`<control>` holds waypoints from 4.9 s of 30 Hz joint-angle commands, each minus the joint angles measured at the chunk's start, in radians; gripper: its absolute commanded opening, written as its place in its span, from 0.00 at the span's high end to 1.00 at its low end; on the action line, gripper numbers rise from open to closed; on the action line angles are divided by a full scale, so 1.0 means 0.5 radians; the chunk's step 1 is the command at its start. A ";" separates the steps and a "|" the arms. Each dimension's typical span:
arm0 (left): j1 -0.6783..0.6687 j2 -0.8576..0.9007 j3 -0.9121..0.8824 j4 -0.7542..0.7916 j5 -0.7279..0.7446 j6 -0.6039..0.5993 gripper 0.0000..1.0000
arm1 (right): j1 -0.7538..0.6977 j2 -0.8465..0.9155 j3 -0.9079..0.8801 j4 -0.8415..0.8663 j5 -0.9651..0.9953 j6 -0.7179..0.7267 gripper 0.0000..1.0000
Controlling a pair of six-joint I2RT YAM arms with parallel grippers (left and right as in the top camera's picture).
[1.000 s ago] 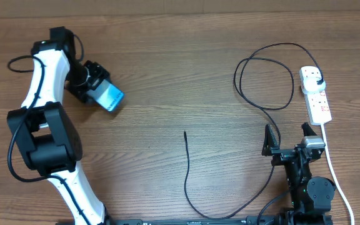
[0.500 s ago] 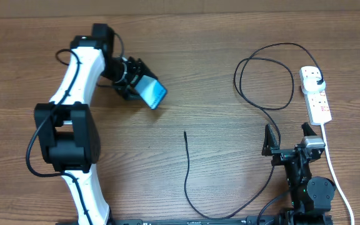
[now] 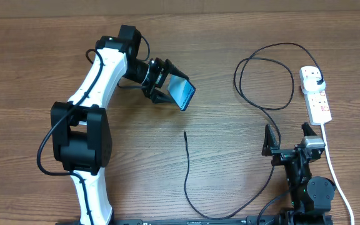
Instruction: Plug charger to phone and switch on socket
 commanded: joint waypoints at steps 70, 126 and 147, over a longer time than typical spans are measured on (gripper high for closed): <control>0.162 0.005 0.070 -0.007 0.903 -0.204 0.96 | 0.011 -0.014 -0.021 0.009 0.017 -0.004 0.00; 0.162 0.005 0.070 -0.007 0.894 -0.204 0.96 | 0.011 -0.014 -0.021 0.009 0.017 -0.004 0.00; 0.160 0.005 0.070 -0.006 0.718 -0.148 0.96 | 0.011 -0.014 -0.021 0.009 0.017 -0.004 0.00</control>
